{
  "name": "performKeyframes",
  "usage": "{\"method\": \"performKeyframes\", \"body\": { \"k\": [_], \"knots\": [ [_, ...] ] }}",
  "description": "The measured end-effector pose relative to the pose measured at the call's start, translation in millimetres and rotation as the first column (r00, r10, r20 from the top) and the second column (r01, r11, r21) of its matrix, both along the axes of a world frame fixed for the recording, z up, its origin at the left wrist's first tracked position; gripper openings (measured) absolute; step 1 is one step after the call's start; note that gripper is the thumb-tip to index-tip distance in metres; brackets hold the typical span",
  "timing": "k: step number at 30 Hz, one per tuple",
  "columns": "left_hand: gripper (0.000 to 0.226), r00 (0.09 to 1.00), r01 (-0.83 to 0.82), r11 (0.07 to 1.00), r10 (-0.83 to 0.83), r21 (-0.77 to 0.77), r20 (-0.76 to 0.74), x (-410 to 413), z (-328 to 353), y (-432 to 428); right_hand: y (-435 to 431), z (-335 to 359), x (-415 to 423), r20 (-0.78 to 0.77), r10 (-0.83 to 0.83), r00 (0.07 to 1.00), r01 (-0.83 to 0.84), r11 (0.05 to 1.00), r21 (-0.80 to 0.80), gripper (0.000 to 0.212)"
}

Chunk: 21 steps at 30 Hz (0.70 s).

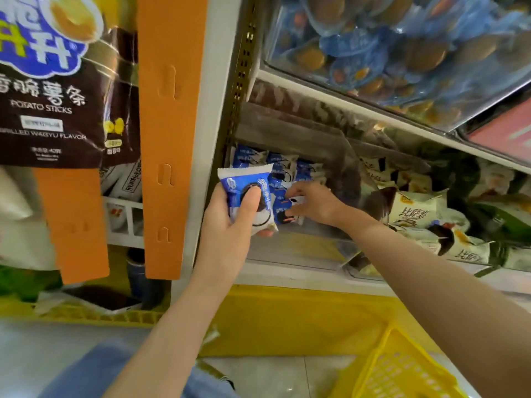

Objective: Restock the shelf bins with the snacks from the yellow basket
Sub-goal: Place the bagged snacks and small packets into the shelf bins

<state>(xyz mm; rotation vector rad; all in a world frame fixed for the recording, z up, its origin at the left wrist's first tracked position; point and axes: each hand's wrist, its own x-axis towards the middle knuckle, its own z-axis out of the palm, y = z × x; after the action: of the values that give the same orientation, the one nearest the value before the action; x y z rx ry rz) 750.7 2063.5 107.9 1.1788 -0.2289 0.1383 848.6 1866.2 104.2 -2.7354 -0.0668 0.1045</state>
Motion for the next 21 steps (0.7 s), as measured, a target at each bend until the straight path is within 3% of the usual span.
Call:
{"method": "performKeyframes", "body": {
  "k": [6, 10, 12, 14, 15, 18, 21],
  "knots": [
    [0.022, 1.000, 0.025, 0.998, -0.024, 0.057, -0.005, 1, -3, -12, -4, -7, 6, 0.059, 0.056, 0.997, -0.053, 0.997, -0.051, 0.026],
    [0.026, 0.997, 0.065, 0.995, -0.062, 0.074, -0.040, -1, -3, -12, -6, 1, 0, 0.058, 0.050, 0.997, -0.043, 0.992, -0.116, 0.041],
    [0.025, 0.992, 0.103, 0.992, -0.098, 0.068, -0.078, -2, -3, -13, -2, 10, -13, 0.204, 0.007, 0.979, 0.001, 0.999, -0.041, 0.037],
    [0.024, 0.979, 0.155, 0.987, -0.146, 0.052, -0.138, -2, -5, -15, 6, 21, -34, 0.361, -0.067, 0.930, 0.017, 0.990, 0.141, 0.023],
    [0.023, 0.969, 0.182, 0.983, -0.175, 0.023, -0.172, -2, -5, -16, 11, 28, -47, 0.369, -0.107, 0.923, 0.013, 0.969, 0.248, 0.021],
    [0.027, 0.940, 0.261, 0.965, -0.260, -0.025, -0.220, -6, -4, -18, 21, 40, -86, 0.202, -0.074, 0.977, -0.031, 0.882, 0.471, 0.024],
    [0.032, 0.918, 0.372, 0.923, -0.350, 0.097, -0.187, -13, -4, -19, 26, 43, -117, 0.055, 0.030, 0.998, -0.055, 0.845, 0.532, 0.020]
  ]
}}
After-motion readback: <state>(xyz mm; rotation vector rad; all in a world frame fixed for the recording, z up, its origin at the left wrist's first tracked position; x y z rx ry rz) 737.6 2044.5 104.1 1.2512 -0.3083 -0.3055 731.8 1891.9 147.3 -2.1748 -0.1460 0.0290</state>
